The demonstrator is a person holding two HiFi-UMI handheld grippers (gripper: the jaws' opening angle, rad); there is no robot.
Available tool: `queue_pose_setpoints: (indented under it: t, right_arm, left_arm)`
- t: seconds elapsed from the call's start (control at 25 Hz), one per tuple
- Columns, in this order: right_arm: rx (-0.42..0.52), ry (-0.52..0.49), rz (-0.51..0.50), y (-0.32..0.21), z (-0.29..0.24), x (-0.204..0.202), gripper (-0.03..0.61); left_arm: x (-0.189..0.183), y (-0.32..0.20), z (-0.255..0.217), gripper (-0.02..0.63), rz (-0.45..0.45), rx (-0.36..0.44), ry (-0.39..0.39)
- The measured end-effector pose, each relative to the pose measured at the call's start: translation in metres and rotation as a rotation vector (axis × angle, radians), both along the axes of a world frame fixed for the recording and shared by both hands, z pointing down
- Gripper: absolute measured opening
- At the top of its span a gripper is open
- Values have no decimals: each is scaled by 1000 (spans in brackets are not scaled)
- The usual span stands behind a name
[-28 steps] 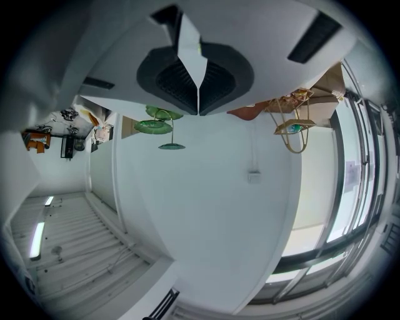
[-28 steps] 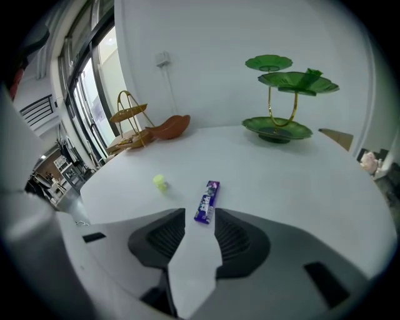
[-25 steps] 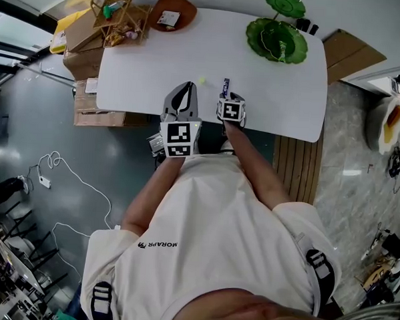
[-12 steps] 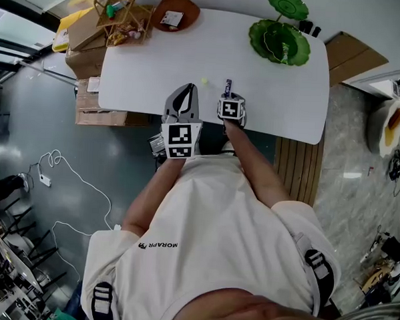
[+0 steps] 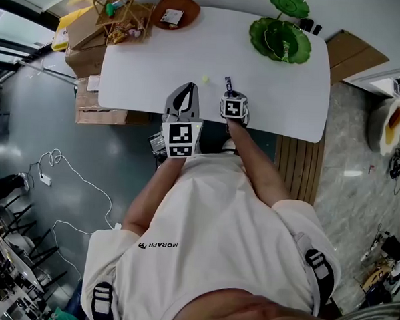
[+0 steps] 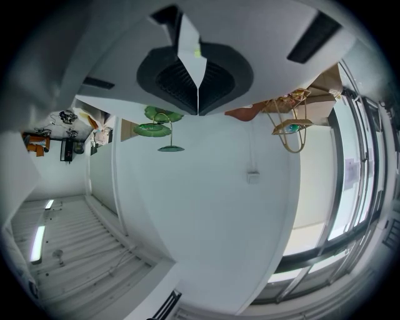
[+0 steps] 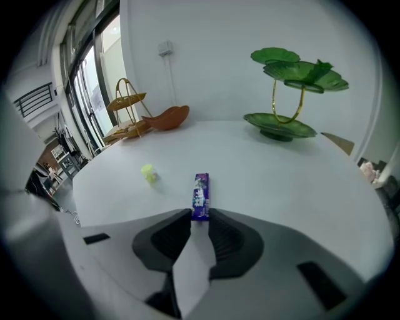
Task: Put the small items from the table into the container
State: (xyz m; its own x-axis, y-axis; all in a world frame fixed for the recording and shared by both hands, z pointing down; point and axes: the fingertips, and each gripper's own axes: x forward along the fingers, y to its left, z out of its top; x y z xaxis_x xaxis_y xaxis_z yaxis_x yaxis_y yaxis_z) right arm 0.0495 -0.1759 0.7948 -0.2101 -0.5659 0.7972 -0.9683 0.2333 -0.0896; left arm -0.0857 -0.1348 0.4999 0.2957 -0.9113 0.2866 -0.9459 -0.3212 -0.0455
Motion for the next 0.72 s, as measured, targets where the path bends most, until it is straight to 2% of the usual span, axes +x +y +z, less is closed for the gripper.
queue_pose_setpoints:
  t: [0.72]
  right_arm:
    - [110,-120,48,-7,-53,0,97]
  left_arm:
    - [14,-5,-4,5,32,11,21]
